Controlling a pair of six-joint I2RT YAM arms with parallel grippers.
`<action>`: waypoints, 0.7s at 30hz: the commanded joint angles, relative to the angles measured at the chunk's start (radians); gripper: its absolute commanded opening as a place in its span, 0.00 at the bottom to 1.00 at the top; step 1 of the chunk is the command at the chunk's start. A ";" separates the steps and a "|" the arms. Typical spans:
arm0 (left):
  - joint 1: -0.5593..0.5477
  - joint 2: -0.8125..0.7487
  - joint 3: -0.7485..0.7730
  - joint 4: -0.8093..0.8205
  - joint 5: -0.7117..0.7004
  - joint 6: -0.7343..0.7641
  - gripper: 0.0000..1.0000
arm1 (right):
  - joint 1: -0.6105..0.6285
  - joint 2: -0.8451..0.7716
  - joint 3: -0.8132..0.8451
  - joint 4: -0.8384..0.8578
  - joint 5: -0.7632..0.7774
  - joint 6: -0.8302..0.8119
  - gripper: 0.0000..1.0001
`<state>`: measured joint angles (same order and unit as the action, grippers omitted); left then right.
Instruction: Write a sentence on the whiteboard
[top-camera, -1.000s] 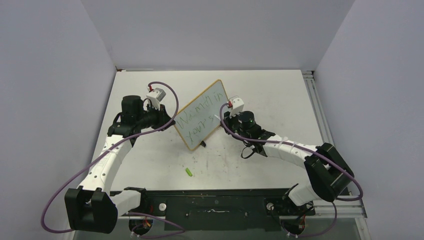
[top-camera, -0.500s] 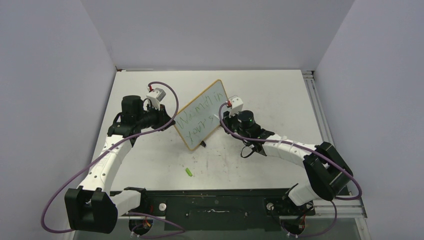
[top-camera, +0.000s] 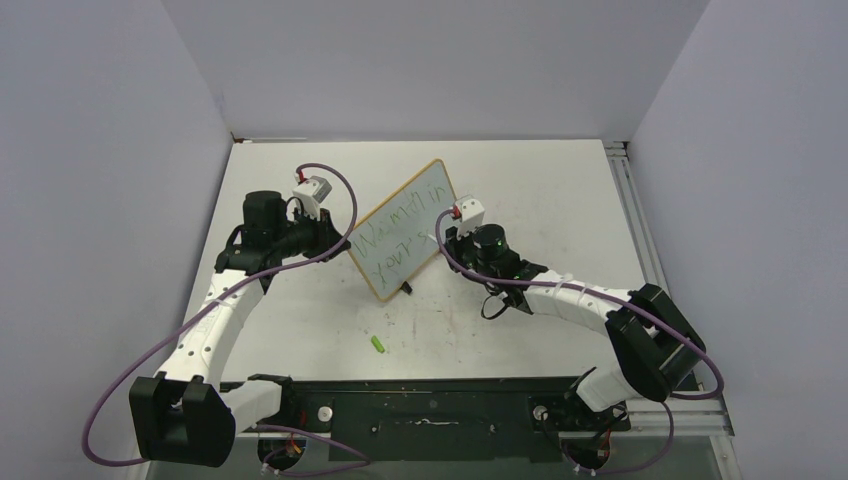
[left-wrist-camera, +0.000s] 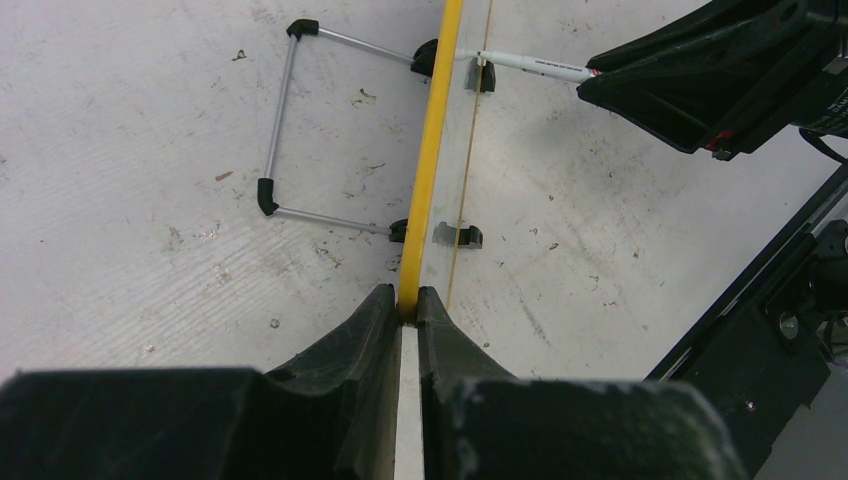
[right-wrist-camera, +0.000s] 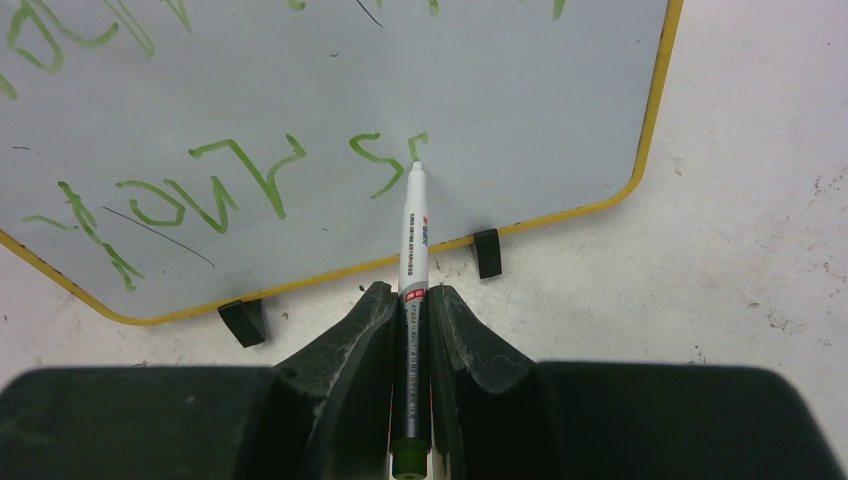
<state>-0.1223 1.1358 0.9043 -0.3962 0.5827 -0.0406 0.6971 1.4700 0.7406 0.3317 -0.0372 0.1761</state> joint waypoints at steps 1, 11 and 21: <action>0.004 0.016 0.019 -0.045 -0.018 0.034 0.00 | 0.010 0.005 -0.001 0.009 0.028 0.003 0.05; 0.004 0.015 0.019 -0.045 -0.017 0.034 0.00 | 0.007 0.010 0.017 0.027 0.080 0.008 0.05; 0.005 0.016 0.018 -0.044 -0.017 0.034 0.00 | 0.003 0.013 0.045 0.038 0.075 -0.004 0.05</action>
<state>-0.1223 1.1358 0.9043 -0.3962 0.5842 -0.0402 0.7010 1.4708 0.7406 0.3195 0.0231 0.1761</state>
